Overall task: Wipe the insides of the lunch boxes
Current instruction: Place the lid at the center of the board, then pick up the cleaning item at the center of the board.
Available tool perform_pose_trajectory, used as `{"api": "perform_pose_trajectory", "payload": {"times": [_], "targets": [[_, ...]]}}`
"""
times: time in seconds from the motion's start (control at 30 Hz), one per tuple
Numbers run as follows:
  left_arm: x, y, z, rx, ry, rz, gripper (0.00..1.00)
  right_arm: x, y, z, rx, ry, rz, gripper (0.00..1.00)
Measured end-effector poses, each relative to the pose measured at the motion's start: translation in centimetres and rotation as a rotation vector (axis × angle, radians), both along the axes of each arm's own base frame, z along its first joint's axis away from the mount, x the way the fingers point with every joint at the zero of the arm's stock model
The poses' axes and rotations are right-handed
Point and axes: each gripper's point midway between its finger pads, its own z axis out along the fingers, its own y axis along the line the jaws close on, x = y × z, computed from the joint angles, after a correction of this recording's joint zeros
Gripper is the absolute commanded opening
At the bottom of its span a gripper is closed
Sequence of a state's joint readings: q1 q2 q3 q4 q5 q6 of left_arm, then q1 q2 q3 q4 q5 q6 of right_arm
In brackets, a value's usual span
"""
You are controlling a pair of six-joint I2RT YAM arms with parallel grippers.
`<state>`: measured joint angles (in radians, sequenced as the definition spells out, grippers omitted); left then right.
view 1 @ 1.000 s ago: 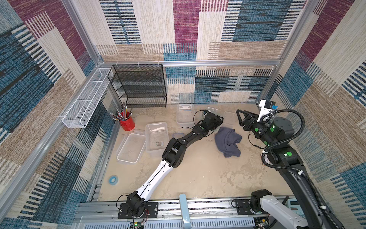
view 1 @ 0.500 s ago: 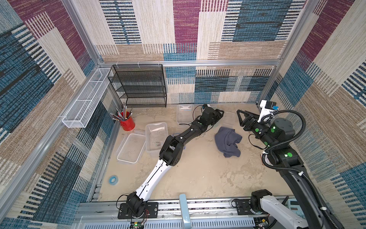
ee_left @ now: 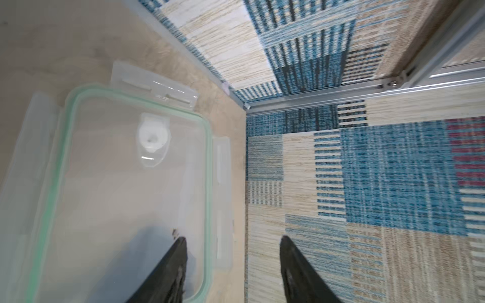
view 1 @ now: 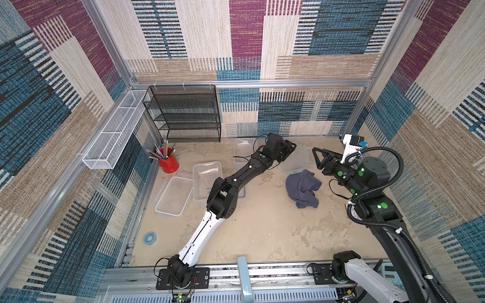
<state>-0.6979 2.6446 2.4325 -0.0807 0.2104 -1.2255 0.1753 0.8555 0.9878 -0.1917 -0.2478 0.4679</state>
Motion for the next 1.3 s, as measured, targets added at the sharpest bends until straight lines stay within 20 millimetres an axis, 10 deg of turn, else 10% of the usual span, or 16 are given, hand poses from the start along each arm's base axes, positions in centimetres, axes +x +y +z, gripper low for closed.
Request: {"api": "perform_pose_trajectory", "payload": {"times": [0.17,0.4,0.73,1.1,1.3], "targets": [[-0.1,0.4,-1.6,0.033,0.031,0.005,0.58,-0.5,-0.1,0.3,0.004,-0.006,-0.002,0.57],[0.7,2.1,1.1,0.060,-0.026,0.003,0.57,0.4,0.0,-1.9,-0.007,0.052,-0.004,0.60],[2.8,15.4,10.4,0.234,-0.122,-0.011,0.56,3.9,-0.8,-18.5,-0.185,0.544,-0.059,0.92],[0.7,26.9,1.5,0.594,0.133,-0.090,0.59,4.4,-2.3,-31.1,-0.394,0.897,-0.143,1.00],[1.1,28.1,-1.3,0.637,0.175,-0.121,0.59,4.9,-2.3,-35.4,-0.476,0.994,-0.158,0.86]]}}
